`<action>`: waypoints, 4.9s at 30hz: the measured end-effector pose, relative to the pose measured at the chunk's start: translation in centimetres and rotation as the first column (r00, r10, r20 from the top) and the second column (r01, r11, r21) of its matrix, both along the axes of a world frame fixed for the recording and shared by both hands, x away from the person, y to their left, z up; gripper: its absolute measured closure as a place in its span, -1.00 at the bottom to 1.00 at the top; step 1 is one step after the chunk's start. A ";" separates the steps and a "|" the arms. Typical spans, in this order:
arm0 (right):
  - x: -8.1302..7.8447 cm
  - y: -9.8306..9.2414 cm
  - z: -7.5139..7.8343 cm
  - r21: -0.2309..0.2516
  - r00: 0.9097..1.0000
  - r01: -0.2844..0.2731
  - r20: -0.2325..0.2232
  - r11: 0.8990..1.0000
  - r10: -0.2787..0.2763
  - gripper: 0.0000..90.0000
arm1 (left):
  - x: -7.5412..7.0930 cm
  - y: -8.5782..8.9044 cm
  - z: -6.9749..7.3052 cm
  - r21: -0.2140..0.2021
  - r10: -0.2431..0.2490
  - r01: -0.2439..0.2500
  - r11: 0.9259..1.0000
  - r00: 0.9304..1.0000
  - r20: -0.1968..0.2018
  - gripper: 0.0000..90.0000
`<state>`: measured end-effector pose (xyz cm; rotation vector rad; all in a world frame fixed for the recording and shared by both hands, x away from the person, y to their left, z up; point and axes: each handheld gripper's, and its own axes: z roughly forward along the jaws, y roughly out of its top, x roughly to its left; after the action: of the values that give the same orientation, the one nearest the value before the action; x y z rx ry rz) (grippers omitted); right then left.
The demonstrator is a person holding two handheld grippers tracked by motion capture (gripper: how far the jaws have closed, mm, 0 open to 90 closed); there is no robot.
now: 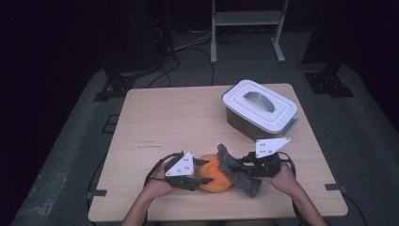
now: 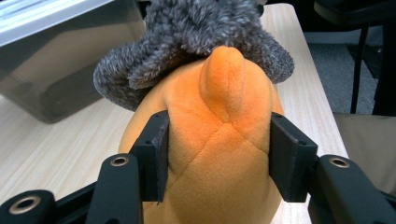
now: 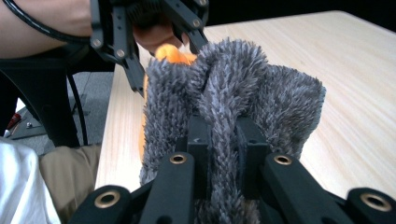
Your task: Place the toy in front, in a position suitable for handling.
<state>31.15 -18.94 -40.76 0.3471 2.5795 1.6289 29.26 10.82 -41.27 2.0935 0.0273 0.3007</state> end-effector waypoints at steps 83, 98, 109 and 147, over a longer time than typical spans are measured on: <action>0.6 -0.2 -0.6 -0.043 0.996 0.092 0.005 0.995 -0.092 0.75 | 3.1 3.3 -0.7 -0.200 0.146 -0.217 0.955 0.936 -0.321 0.13; 0.1 0.5 0.5 0.059 0.996 0.086 0.020 0.995 -0.088 0.75 | 2.6 2.1 -0.3 -0.174 0.157 -0.216 0.961 0.941 -0.299 0.12; 0.6 0.4 -1.1 -0.012 0.996 0.094 -0.009 0.995 -0.094 0.75 | 2.8 1.9 -0.8 -0.121 0.153 -0.191 0.974 0.950 -0.273 -0.54; 1.1 -0.7 -1.2 -0.012 0.990 0.141 -0.003 0.990 -0.141 0.75 | 3.3 1.8 -1.5 -0.095 0.102 -0.134 0.986 0.953 -0.286 -0.43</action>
<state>32.27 -19.65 -41.96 0.5195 2.5027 1.5662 32.52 12.62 -42.77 2.0092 0.3329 0.0686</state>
